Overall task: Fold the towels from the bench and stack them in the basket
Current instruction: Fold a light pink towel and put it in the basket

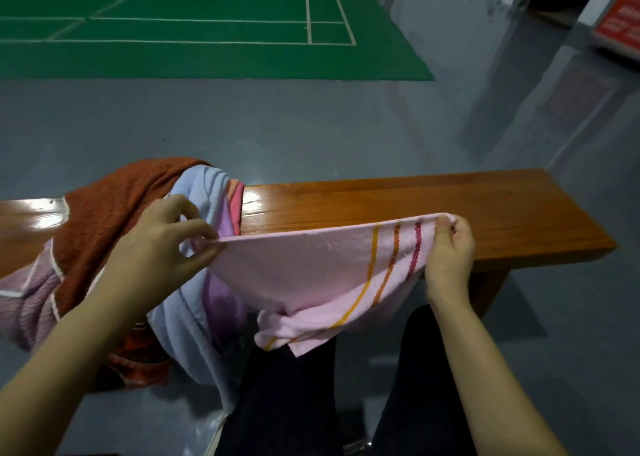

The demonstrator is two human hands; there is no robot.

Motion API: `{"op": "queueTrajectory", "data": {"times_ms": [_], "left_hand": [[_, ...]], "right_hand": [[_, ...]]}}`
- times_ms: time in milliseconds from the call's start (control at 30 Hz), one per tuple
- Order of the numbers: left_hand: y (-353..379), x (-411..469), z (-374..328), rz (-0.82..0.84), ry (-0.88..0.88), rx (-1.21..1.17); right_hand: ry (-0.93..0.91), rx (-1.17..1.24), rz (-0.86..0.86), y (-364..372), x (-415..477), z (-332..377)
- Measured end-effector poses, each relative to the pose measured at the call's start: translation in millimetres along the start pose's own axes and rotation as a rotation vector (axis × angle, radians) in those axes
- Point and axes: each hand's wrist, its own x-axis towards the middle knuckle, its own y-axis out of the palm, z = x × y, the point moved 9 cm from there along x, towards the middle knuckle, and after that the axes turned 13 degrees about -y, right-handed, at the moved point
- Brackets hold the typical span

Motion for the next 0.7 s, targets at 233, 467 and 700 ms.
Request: {"op": "queueTrajectory", "data": {"times_ms": [233, 467, 700], "left_hand": [[-8.5, 24.3, 26.6, -0.119, -0.522, -0.823], [-48.5, 20.1, 14.8, -0.293, -0.504, -0.907], [-127.4, 22.3, -6.6, -0.461, -0.358, -0.832]], "right_hand": [[-0.116, 0.148, -0.014, 14.3, 47.7, 72.6], [-0.170, 0.208, -0.035, 2.7, 64.2, 130.7], [-0.346, 0.091, 0.036, -22.9, 56.3, 198.3]]}}
